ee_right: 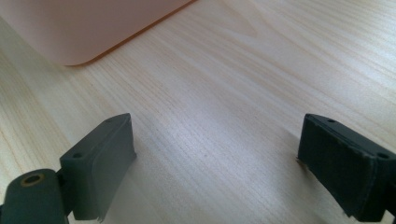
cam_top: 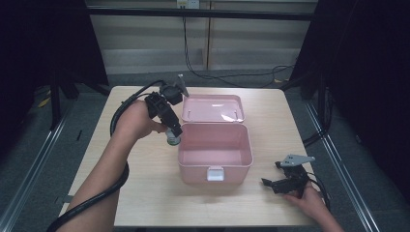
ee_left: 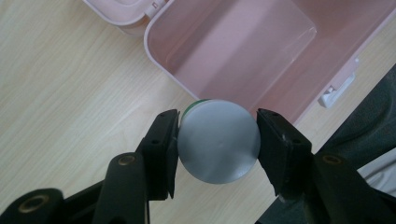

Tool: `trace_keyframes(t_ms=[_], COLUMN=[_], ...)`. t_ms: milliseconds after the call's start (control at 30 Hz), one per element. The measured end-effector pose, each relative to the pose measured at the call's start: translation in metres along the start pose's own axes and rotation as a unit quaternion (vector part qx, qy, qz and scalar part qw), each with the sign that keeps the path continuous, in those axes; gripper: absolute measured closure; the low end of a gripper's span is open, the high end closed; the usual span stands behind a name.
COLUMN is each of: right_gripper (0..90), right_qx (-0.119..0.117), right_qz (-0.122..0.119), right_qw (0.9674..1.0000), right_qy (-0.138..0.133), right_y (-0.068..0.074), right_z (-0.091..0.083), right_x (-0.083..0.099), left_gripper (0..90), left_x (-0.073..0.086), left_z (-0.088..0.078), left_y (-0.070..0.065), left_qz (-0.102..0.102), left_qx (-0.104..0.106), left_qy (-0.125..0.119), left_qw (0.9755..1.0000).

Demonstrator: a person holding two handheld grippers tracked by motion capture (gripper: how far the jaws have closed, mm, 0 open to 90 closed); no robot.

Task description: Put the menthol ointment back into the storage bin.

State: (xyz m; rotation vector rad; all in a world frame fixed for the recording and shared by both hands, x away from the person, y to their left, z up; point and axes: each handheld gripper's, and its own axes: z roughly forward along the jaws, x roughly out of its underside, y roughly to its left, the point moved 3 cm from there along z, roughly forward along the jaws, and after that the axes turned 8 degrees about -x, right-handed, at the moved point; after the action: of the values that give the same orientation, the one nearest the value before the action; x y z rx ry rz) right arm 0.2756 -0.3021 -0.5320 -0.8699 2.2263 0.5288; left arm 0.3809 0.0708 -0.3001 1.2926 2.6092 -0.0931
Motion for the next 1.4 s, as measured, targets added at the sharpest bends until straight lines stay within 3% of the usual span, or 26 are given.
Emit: trace_keyframes(t_ms=[767,1033,1400], right_gripper=[10.0,10.0,10.0], right_qx=[0.0,0.0,0.0], right_qz=[0.0,0.0,0.0], right_qw=[1.0,1.0,1.0], right_qy=[0.0,0.0,0.0], right_y=[0.0,0.0,0.0], right_z=[0.0,0.0,0.0], right_x=[0.0,0.0,0.0], left_gripper=[50.7,50.7,50.7], left_x=[-0.036,-0.046,-0.054], left_z=[0.004,0.02,0.046], left_y=[-0.016,-0.023,-0.027], left_qz=[0.006,0.008,-0.009], left_qx=[-0.004,0.001,0.006], left_qy=[-0.002,0.008,0.018], left_qw=[1.0,0.9999,0.9998])
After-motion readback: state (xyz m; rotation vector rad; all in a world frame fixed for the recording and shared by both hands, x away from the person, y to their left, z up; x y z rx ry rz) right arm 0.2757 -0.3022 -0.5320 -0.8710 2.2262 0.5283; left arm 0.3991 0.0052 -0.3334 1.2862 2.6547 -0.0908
